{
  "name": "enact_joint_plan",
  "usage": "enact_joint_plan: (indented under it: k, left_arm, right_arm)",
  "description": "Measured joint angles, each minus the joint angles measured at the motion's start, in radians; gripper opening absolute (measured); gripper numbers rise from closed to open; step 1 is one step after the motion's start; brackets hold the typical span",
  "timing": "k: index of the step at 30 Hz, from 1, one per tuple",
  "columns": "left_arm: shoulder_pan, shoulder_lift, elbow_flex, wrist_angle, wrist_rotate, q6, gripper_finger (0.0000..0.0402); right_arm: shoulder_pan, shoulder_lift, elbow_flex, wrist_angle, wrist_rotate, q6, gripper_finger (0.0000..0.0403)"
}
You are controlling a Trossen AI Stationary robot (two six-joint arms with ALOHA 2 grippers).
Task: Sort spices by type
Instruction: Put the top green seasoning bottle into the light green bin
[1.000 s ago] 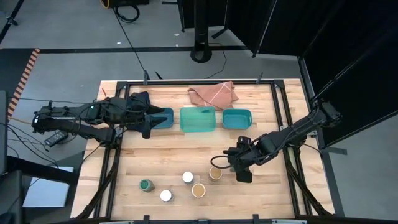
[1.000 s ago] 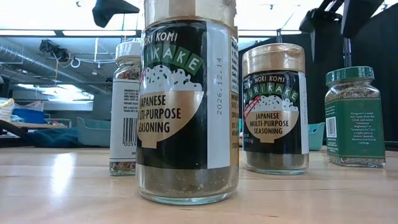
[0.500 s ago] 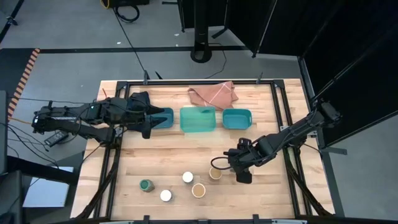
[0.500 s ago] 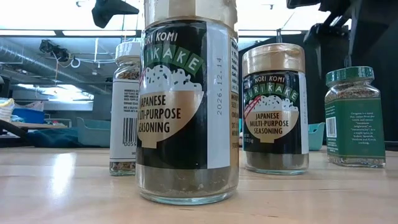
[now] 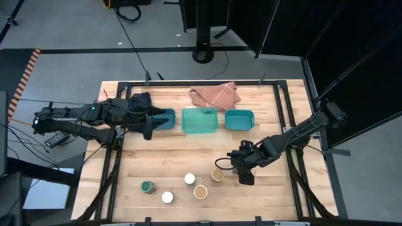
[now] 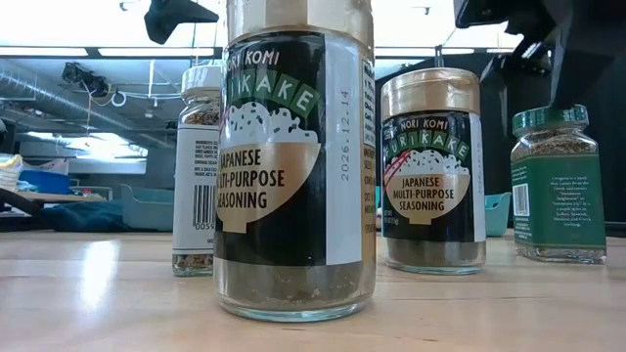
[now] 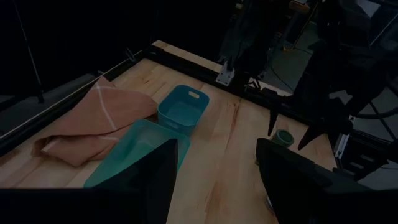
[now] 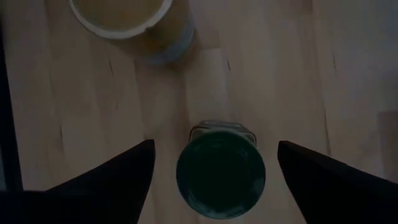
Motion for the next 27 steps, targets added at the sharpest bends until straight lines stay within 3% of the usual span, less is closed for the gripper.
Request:
enact_joint_plan:
  k: [13,27]
  left_arm:
    - [0.000,0.000,0.000,0.000,-0.007,0.000,0.0224]
    - [0.000,0.000,0.000,0.000,-0.008,0.000,0.0224]
  right_arm:
    - [-0.002,0.008,-0.104,0.016,-0.027,0.094,0.0337]
    - [-0.014,0.008,-0.104,0.077,0.026,-0.037,0.0345]
